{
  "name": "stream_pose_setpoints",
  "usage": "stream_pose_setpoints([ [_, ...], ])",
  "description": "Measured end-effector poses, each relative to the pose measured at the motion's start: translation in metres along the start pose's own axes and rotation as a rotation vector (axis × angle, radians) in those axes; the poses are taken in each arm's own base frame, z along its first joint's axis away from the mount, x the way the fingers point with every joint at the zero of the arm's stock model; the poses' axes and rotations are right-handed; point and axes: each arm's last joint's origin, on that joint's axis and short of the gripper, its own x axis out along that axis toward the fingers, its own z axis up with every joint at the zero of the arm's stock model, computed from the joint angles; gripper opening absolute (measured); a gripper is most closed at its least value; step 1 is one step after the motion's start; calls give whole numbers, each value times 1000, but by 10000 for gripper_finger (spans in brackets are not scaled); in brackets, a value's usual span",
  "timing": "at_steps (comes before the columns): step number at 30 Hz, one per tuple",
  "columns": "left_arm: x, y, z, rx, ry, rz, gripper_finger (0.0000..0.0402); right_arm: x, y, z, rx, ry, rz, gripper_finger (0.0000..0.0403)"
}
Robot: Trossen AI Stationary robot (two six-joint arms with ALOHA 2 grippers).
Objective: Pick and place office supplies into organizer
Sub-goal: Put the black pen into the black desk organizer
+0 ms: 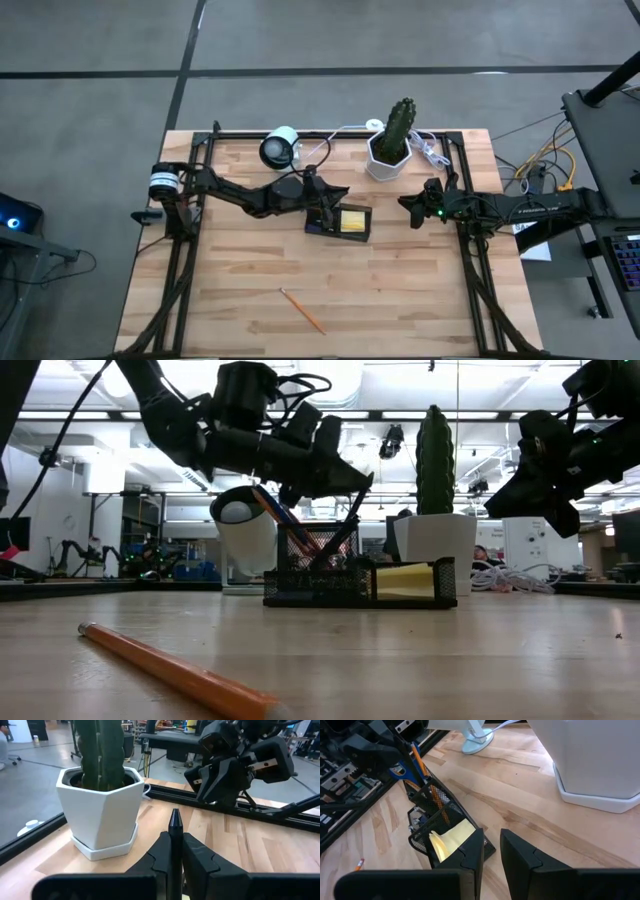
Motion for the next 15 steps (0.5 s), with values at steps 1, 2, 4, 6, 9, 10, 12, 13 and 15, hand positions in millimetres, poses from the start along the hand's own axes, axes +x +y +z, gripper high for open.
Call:
stream_pose_setpoints([
  [1,0,0,-1,0,1,0,13,0,0,0,0,-1,0,54],
  [2,0,0,-1,0,1,0,13,0,0,0,0,0,0,54],
  [4,0,0,-1,1,1,0,13,0,0,0,0,0,0,54],
  [6,0,0,-1,1,2,0,13,0,0,0,0,0,-1,54],
  [9,0,1,-2,-20,18,4,13,0,0,0,0,-1,0,54],
  [10,-1,1,-3,-44,27,6,13,0,0,0,0,0,-1,54],
  [12,-1,2,-4,-87,36,11,13,0,0,0,0,0,-1,54],
  [13,-1,2,-5,-96,38,12,13,0,0,0,0,0,0,54],
  [15,-1,2,-5,-96,38,12,13,0,0,0,0,0,-1,54],
])
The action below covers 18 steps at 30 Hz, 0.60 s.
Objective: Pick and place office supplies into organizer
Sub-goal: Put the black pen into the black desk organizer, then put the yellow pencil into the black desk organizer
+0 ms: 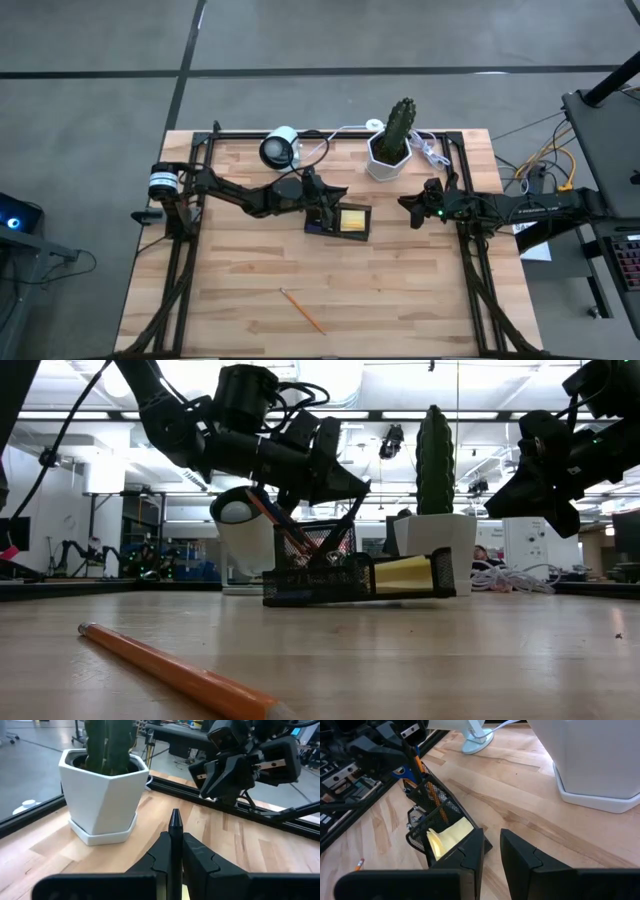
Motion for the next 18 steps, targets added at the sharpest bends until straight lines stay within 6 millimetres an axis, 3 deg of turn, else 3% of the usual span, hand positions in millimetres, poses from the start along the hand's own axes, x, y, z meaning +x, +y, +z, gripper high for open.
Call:
stream_pose_setpoints([
  [8,0,0,1,-3,-6,-7,24,0,0,0,0,-1,-1,54],
  [18,0,-2,2,3,-3,-36,120,0,0,0,0,-1,0,54],
])
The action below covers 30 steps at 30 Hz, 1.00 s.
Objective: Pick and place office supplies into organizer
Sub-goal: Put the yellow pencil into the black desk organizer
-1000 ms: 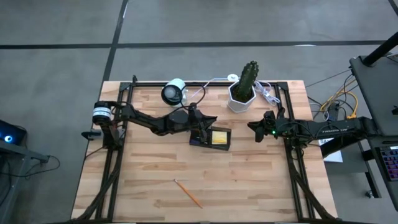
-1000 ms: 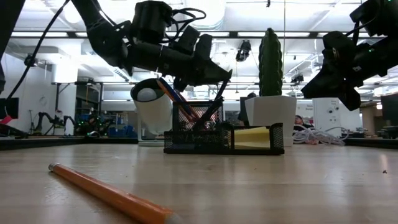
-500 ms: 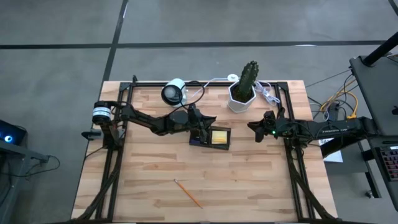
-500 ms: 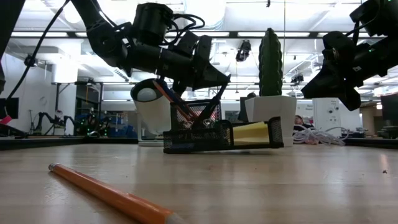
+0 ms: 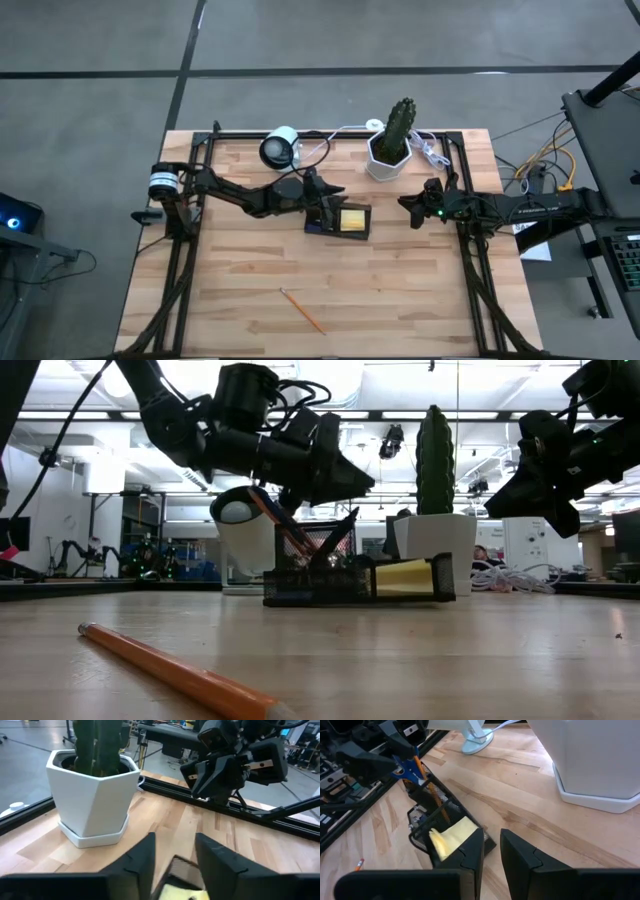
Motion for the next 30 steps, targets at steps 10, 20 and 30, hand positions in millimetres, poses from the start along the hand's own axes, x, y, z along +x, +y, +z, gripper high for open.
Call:
stream_pose_setpoints([
  [10,-3,-8,34,22,-104,-28,196,0,0,0,0,0,0,54],
  [20,-27,-18,78,36,-231,-78,199,0,0,0,-4,0,-1,54],
  [30,-84,-38,137,-212,-405,-259,199,-1,7,2,-15,39,134,54],
])
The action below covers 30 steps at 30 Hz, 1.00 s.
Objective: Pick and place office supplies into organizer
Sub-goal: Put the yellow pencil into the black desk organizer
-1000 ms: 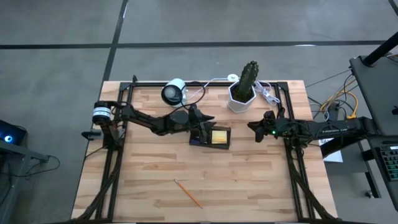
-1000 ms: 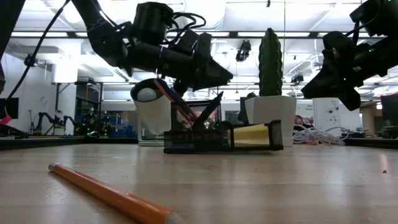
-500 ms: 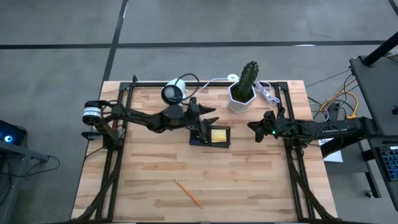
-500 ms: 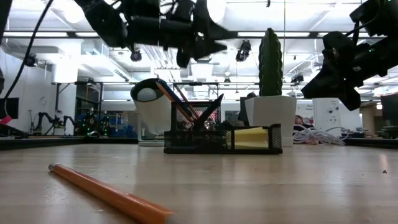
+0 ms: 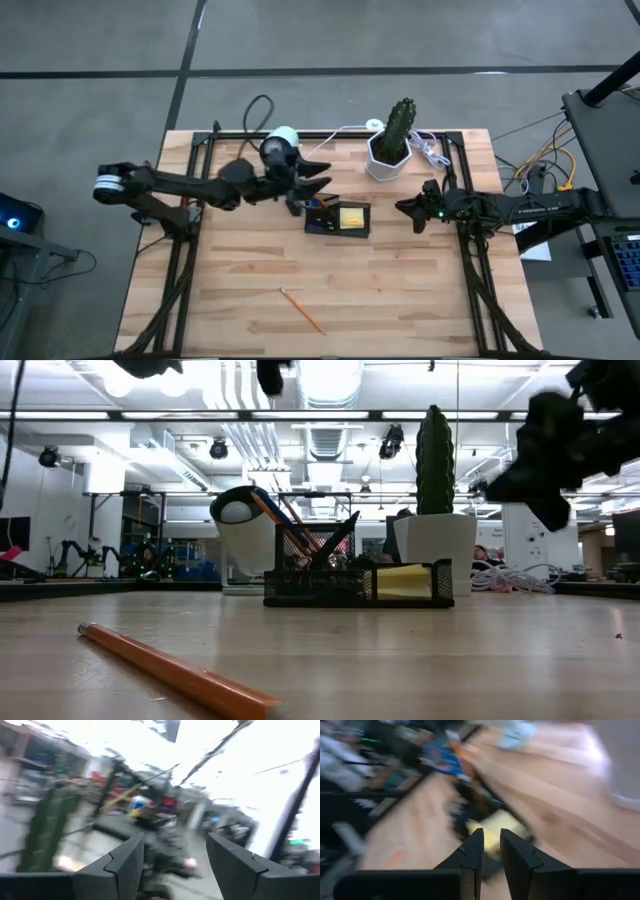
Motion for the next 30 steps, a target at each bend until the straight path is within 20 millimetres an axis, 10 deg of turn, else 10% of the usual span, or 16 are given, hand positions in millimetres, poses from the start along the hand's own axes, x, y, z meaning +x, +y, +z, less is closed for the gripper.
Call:
stream_pose_setpoints([
  [16,-62,-38,64,85,10,-176,113,-24,59,45,-139,-259,565,54],
  [30,-108,-37,85,130,166,-119,5,-9,119,73,-245,-17,332,54],
])
